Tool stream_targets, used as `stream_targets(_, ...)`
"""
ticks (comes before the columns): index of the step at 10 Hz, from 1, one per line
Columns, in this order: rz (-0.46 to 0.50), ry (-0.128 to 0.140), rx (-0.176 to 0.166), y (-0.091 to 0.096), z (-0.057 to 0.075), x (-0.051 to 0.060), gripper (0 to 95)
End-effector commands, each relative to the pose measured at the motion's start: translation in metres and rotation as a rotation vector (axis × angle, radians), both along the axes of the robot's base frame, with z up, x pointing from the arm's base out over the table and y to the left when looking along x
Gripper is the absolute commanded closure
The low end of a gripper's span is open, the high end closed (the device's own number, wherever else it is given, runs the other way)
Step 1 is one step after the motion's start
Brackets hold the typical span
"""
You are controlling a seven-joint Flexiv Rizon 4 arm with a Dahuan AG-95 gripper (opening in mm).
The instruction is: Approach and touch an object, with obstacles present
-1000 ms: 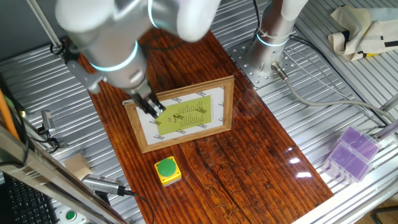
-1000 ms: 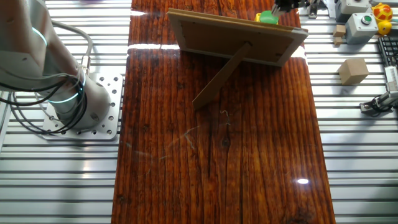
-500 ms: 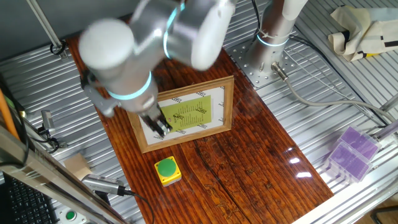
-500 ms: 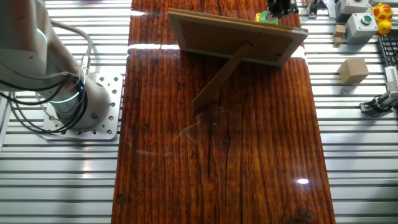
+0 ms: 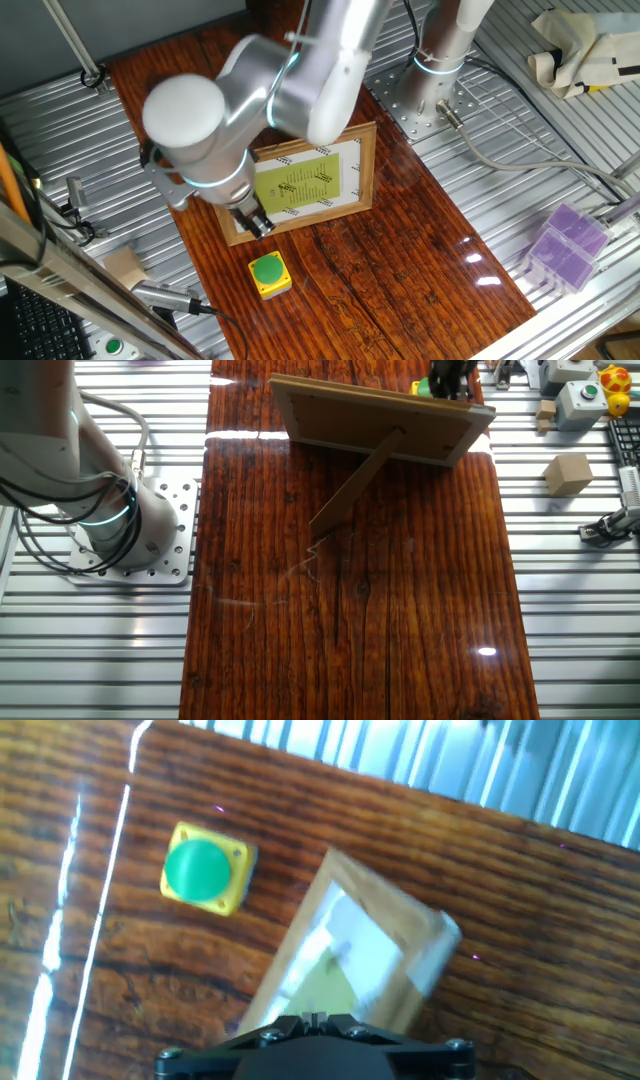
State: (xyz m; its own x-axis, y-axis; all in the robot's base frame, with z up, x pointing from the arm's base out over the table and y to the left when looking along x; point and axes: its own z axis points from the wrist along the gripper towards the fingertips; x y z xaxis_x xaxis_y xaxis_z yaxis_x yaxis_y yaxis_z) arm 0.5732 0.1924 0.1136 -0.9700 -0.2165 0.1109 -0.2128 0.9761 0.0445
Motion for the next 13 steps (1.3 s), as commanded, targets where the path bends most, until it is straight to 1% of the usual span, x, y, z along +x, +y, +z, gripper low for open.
stream_targets(1,-0.009,-0.002,0.003,0.001,-0.012,0.001,95.0)
stream_targets(4,-0.022,0.000,0.010,0.006,-0.024,0.002,95.0)
stream_targets(5,-0.024,0.000,0.011,0.007,-0.025,0.002,95.0)
stream_targets(10,-0.027,-0.003,0.016,0.015,-0.041,0.003,95.0)
stream_targets(12,-0.028,-0.012,0.027,0.016,-0.048,0.004,95.0)
stream_targets(13,-0.032,-0.014,0.032,0.017,-0.050,0.004,95.0)
